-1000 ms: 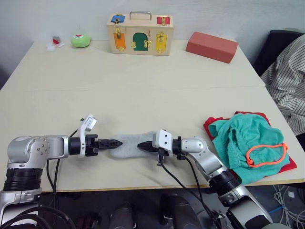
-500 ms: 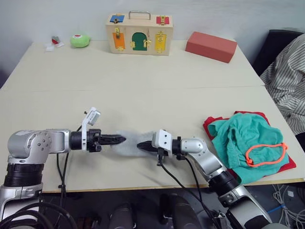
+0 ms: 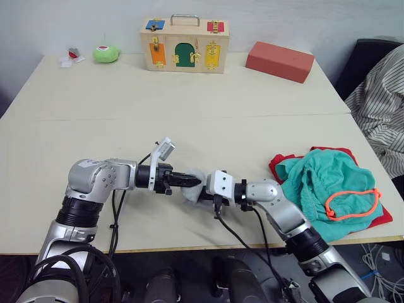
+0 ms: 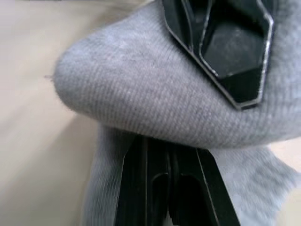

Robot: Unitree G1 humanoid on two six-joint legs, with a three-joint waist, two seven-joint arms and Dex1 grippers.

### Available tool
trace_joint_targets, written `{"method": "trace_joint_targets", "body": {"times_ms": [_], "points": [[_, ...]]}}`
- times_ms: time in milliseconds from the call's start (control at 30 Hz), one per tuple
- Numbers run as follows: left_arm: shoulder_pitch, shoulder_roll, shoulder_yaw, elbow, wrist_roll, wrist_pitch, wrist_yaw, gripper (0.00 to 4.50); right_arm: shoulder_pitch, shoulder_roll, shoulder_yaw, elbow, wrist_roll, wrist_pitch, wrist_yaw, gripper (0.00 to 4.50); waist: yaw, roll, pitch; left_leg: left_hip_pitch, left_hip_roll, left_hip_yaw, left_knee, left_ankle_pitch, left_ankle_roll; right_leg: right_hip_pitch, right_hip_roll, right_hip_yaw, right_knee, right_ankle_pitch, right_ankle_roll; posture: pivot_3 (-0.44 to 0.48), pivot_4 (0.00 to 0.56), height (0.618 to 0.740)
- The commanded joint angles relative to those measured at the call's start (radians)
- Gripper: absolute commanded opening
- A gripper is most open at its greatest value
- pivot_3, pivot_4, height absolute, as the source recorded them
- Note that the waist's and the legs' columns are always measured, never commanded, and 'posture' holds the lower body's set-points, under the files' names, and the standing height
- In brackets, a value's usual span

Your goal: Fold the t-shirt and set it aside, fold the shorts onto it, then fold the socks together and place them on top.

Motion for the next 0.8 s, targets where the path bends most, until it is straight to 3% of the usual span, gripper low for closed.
{"method": "trace_joint_targets", "body": {"times_ms": [33, 233, 333, 467, 667, 800], "points": [[0.004, -0.006, -0.011, -0.007, 0.015, -0.039, -0.032, 0.34, 0.018, -0.021, -0.043, -0.155, 0.033, 0.125, -0.016, 0.0, -0.001, 0.0, 0.0, 0.0, 0.0, 0.0, 0.0, 0.0, 0.0, 0.0, 0.0, 0.0, 0.0, 0.0, 0.0, 0.0, 0.15, 0.74], [0.025, -0.017, -0.036, -0.018, 0.039, -0.135, -0.102, 2.21, 0.113, -0.141, -0.14, -0.332, 0.063, 0.291, -0.034, 0.0, 0.002, 0.0, 0.0, 0.0, 0.0, 0.0, 0.0, 0.0, 0.0, 0.0, 0.0, 0.0, -0.001, 0.0, 0.0, 0.0, 0.15, 0.74], [0.039, -0.03, -0.036, -0.04, 0.034, -0.208, -0.164, 3.1, 0.237, -0.191, -0.295, -0.416, 0.122, 0.385, -0.08, 0.0, 0.009, 0.0, 0.0, -0.001, 0.0, -0.001, 0.0, 0.0, 0.0, 0.0, 0.0, 0.0, -0.001, 0.0, 0.0, 0.0, 0.15, 0.74], [0.071, -0.04, -0.047, -0.064, 0.046, -0.292, -0.228, 4.4, 0.381, -0.271, -0.404, -0.463, 0.125, 0.405, -0.109, 0.0, 0.02, 0.0, 0.0, -0.001, -0.001, -0.001, -0.001, 0.0, 0.0, 0.0, 0.0, -0.001, -0.003, -0.001, 0.001, 0.0, 0.15, 0.74], [0.127, -0.076, -0.04, -0.04, 0.113, -0.511, -0.287, 4.46, 0.485, -0.302, -0.503, -0.49, 0.163, 0.401, -0.137, 0.0, 0.024, 0.0, 0.0, 0.0, 0.0, -0.001, -0.001, 0.0, 0.001, 0.001, 0.002, -0.001, -0.003, 0.0, 0.001, 0.0, 0.15, 0.74], [0.148, -0.083, 0.077, -0.077, 0.055, -0.587, -0.29, 4.46, 0.424, -0.243, -0.538, -0.535, 0.294, 0.392, -0.125, 0.0, 0.022, -0.001, 0.001, -0.001, 0.0, -0.001, -0.001, 0.001, 0.001, 0.001, 0.002, -0.001, -0.004, 0.0, 0.002, 0.0, 0.15, 0.74]]}}
